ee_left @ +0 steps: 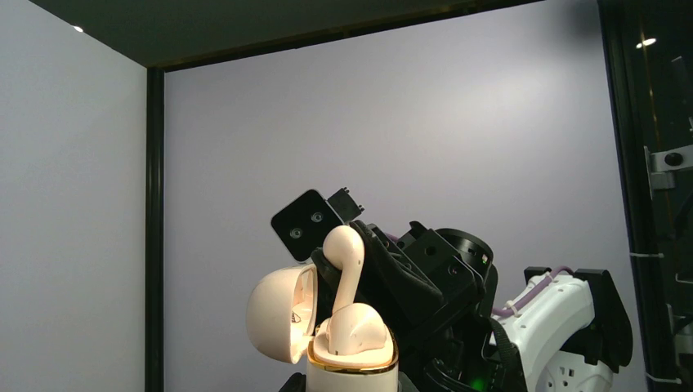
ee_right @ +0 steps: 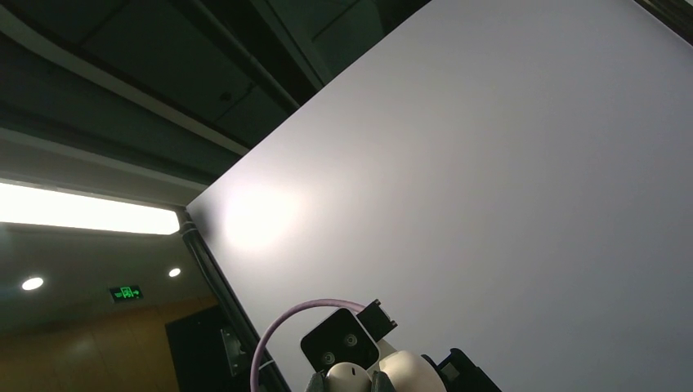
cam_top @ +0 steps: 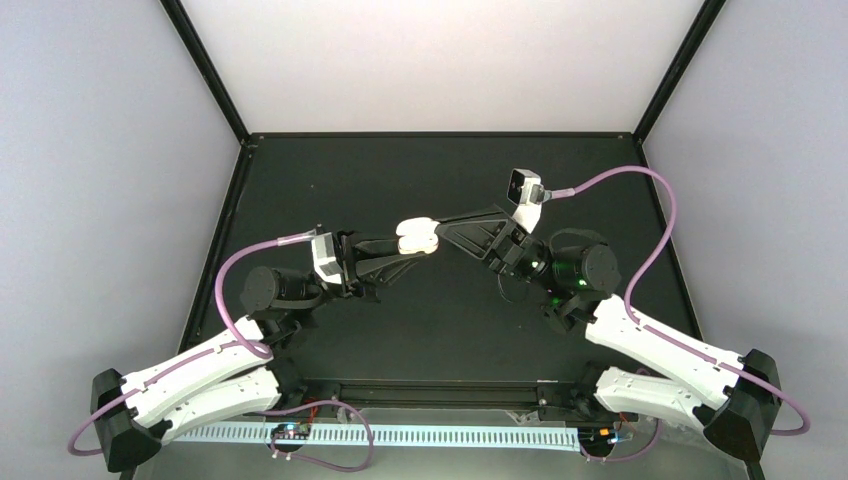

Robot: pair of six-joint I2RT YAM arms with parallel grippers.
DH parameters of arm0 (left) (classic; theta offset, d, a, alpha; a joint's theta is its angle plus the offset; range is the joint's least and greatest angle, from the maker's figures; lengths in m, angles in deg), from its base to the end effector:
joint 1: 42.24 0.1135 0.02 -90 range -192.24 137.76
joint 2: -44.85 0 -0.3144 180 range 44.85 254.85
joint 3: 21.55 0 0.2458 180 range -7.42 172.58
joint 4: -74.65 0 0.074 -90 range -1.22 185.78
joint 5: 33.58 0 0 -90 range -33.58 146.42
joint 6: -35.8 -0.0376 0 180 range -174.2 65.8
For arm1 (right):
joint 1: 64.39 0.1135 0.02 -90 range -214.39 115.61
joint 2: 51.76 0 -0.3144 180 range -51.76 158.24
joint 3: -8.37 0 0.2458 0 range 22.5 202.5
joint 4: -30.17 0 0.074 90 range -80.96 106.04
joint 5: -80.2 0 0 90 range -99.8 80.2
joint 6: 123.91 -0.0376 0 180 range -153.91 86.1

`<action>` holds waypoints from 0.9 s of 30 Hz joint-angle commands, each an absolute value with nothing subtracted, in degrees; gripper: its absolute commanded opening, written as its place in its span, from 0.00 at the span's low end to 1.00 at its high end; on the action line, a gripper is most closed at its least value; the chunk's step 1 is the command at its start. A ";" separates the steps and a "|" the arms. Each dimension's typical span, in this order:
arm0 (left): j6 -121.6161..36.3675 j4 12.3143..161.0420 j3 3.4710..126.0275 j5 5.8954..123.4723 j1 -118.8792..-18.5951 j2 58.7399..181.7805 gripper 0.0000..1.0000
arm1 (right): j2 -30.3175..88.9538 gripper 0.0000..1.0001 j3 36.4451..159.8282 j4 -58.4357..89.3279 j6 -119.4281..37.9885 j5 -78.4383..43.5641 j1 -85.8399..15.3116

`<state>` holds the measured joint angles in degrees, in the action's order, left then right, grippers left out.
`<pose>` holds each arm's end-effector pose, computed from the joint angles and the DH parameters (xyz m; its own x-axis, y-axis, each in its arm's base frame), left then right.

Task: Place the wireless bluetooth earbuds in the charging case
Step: Place the earbud in the charging case.

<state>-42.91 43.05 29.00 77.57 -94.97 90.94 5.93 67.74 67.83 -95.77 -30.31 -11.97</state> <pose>0.0711 -0.1158 0.4233 0.1697 -0.5245 -0.8343 0.9708 0.2345 0.0500 0.1006 0.1524 0.4557 -0.6179 0.5513 -0.5606 -0.7689 -0.2749 0.5772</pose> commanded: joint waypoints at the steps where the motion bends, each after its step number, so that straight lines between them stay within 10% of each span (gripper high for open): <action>1: -43.77 41.54 31.16 77.22 -95.50 90.23 0.02 | 5.93 0.01 67.20 68.46 -95.26 -29.31 -11.67; 27: -43.17 40.70 31.32 76.83 -95.76 89.85 0.02 | 5.39 0.01 66.43 65.57 -94.09 -27.82 -11.66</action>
